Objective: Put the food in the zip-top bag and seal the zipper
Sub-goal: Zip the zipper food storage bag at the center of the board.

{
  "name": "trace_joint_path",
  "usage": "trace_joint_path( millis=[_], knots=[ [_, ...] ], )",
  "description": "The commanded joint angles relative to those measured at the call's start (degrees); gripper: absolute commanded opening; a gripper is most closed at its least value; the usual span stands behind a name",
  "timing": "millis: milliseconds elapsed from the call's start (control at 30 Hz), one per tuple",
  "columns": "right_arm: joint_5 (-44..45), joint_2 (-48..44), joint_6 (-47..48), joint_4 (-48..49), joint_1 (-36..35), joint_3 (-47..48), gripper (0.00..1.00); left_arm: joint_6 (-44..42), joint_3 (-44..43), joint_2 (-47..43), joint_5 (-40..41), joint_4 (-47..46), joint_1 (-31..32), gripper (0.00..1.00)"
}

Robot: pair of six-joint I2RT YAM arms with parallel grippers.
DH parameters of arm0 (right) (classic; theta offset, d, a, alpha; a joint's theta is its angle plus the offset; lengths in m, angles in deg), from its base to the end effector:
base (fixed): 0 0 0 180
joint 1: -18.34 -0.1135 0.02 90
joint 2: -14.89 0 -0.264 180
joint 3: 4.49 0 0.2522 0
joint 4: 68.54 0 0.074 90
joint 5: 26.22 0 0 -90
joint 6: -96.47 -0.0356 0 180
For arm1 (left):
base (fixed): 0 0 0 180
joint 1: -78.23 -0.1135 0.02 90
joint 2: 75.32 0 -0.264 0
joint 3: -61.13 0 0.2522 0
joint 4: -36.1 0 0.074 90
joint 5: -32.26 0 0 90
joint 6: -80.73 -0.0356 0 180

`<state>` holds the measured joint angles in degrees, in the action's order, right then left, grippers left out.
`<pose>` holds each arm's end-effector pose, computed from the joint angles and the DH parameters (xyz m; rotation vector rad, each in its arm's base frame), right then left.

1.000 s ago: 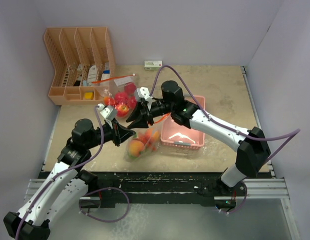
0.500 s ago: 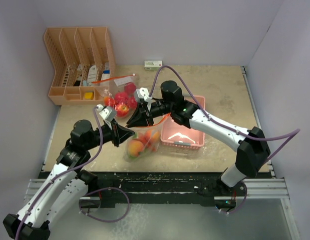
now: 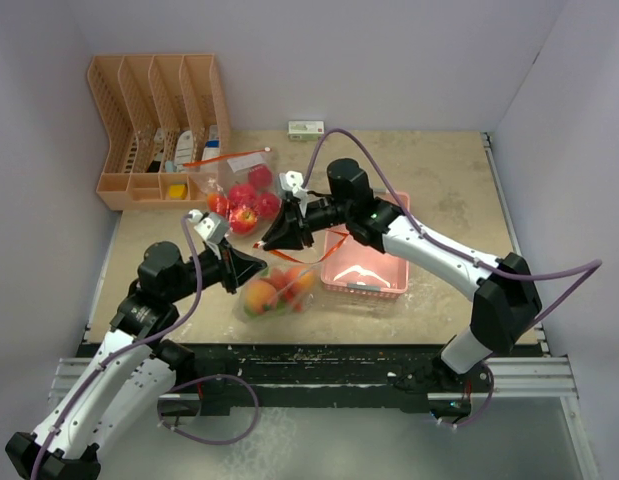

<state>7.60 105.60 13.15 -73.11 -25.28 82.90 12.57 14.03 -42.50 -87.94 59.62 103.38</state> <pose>0.2460 0.2753 0.3500 -1.3994 1.1708 1.2941 0.1245 -0.0782 0.3020 0.4605 1.7703 -1.0457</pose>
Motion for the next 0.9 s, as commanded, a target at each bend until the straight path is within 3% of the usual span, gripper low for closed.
trace_joint_path(
  millis=[0, 133, 600, 867],
  knots=[
    [-0.8, -2.1, 1.0, -0.6, 2.0, -1.0, 0.30, -0.8, -2.3, -0.8, -0.3, -2.2, 0.0, 0.00],
    [-5.1, -2.2, -0.3, 1.0, 2.1, -0.5, 0.46, -0.8, -2.5, -0.6, -0.4, -2.3, 0.0, 0.00],
    [-8.7, -0.2, -5.0, 7.1, 1.8, 2.5, 0.50, -0.7, -2.3, -0.3, -0.6, -2.6, -0.1, 0.00],
    [-4.3, 1.1, -5.1, 6.6, 0.6, 3.1, 0.52, -0.7, -2.4, -0.4, -0.7, -2.5, -0.1, 0.00]
  ],
)
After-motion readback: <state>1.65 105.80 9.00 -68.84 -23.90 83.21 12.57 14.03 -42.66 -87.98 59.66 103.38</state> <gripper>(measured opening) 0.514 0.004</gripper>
